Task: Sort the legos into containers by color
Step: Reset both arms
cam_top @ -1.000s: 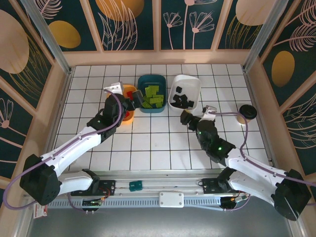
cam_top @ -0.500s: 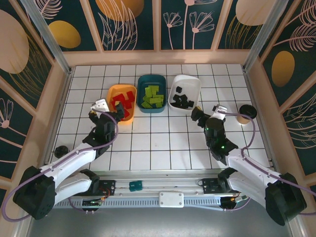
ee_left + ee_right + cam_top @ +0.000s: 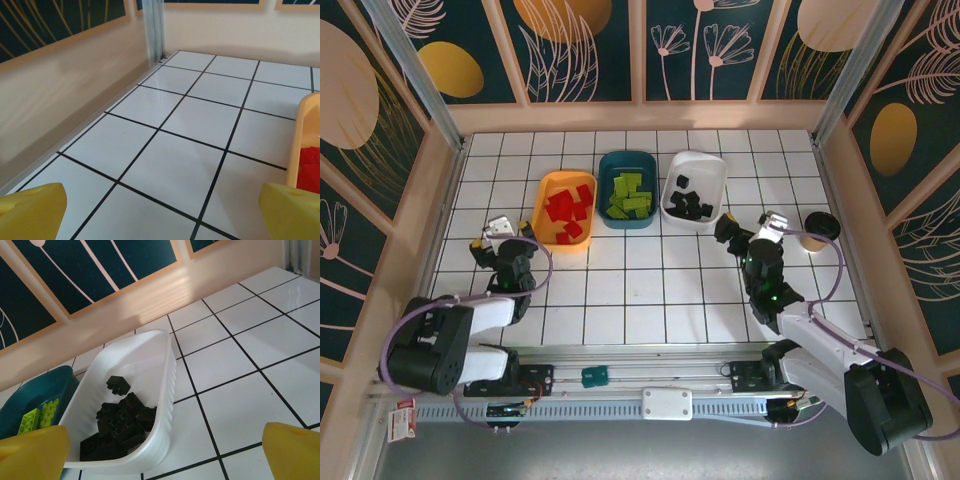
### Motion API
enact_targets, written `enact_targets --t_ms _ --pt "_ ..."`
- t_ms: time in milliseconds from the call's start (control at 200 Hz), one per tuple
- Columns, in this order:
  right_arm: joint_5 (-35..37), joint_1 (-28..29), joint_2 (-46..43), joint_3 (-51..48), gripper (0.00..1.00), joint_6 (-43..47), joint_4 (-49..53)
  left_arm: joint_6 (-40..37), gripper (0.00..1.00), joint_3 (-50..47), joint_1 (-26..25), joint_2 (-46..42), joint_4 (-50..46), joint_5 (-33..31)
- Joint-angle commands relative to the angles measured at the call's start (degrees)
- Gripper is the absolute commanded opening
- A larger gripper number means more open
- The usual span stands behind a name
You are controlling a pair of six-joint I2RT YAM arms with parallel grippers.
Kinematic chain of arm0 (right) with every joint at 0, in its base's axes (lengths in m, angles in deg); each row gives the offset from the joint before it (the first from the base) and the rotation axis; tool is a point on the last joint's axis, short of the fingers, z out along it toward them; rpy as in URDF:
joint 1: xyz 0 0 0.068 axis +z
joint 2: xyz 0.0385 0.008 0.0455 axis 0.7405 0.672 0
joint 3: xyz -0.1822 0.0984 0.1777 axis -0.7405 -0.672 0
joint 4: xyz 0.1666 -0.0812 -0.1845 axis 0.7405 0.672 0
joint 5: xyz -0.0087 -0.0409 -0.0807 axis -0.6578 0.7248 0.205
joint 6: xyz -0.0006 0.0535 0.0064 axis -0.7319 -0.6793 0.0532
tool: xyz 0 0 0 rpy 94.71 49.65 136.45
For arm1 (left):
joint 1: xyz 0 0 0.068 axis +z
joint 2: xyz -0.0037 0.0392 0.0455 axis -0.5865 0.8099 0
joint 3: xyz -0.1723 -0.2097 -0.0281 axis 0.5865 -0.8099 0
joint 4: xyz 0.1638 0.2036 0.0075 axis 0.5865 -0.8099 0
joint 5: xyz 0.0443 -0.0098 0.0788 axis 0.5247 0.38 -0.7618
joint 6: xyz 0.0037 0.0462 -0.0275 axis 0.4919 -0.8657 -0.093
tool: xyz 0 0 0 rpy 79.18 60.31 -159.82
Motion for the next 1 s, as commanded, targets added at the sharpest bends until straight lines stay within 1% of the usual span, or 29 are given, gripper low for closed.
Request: enact_targets --t_ms 0,95,155,180,295,345,380,410,435,460,485,500,516,546,566,611,656,711,816,911,996 --pt "-1.42 -0.85 0.62 -1.00 0.99 2.83 -4.07 -5.25 0.98 3.50 1.90 3.79 8.90 7.30" --pt "-2.02 -1.41 0.91 -1.36 0.99 4.18 -4.74 -6.76 0.98 2.43 2.62 6.32 14.34 8.63" --pt "-2.21 -1.78 1.13 -1.41 0.99 4.93 -4.87 -7.49 0.98 1.24 2.84 8.36 19.60 9.54" --pt "-2.25 -1.92 1.34 -1.43 0.99 4.99 -4.86 -6.58 0.98 1.80 3.47 8.21 17.89 10.47" --pt "-3.88 -2.44 1.75 -2.13 0.99 5.07 -6.10 -4.02 0.98 5.78 8.49 8.90 9.75 22.29" --pt "-4.60 -2.46 1.88 -2.38 0.99 5.00 -6.72 -4.23 0.99 5.91 9.62 8.97 9.43 26.75" --pt "-4.97 -2.54 1.98 -2.53 0.99 5.05 -7.24 -4.44 0.99 5.30 9.65 8.90 10.38 27.79" --pt "-5.24 -2.56 2.09 -2.82 0.99 5.14 -7.94 -4.55 0.98 4.26 9.63 8.59 11.70 27.97" --pt "-5.46 -2.54 2.07 -3.10 0.99 5.44 -8.60 -4.41 0.98 2.52 9.68 8.60 14.63 27.83" --pt "-5.63 -2.54 2.11 -3.50 0.99 5.69 -9.41 -4.62 0.99 0.05 9.66 9.37 18.71 27.73" --pt "-5.71 -2.54 2.08 -3.82 0.99 6.04 -9.98 -4.98 0.99 -2.48 9.47 11.23 27.26 27.30" --pt "-5.81 -2.58 1.96 -3.97 0.99 6.22 -10.43 -5.08 0.99 -3.09 9.32 11.62 29.54 26.54" --pt "-5.87 -2.58 1.92 -4.21 0.99 6.47 -10.74 -4.79 0.99 -2.86 9.23 11.26 28.62 25.73" --pt "-5.98 -2.55 1.72 -4.37 0.99 6.85 -11.16 -3.97 0.99 -1.08 9.23 9.68 22.11 24.30" --pt "-6.05 -2.59 1.59 -4.54 0.99 7.01 -11.32 -3.60 0.99 -0.08 9.32 9.47 19.60 24.10" --pt "-6.19 -2.63 1.39 -4.85 0.99 7.26 -11.92 -3.51 0.99 -1.16 9.40 10.55 23.89 23.20" --pt "-6.67 -2.67 1.43 -5.12 0.99 7.26 -12.54 -1.89 0.99 -0.91 9.40 9.83 21.95 19.72" --pt "-6.84 -2.63 1.93 -4.79 0.99 7.34 -12.91 -1.87 0.99 -1.01 9.42 10.06 22.71 18.95" --pt "-1.88 -2.67 2.75 -2.37 0.99 6.58 -9.41 -1.90 0.99 -1.19 9.41 9.90 22.73 19.14" --pt "-1.23 -2.91 3.32 -0.49 0.99 11.86 -8.41 -1.87 0.99 -1.24 9.44 9.88 22.59 19.16" --pt "3.45 -3.72 4.27 -0.32 0.99 15.34 -9.37 -1.90 0.99 -1.21 9.46 9.86 22.61 19.14"
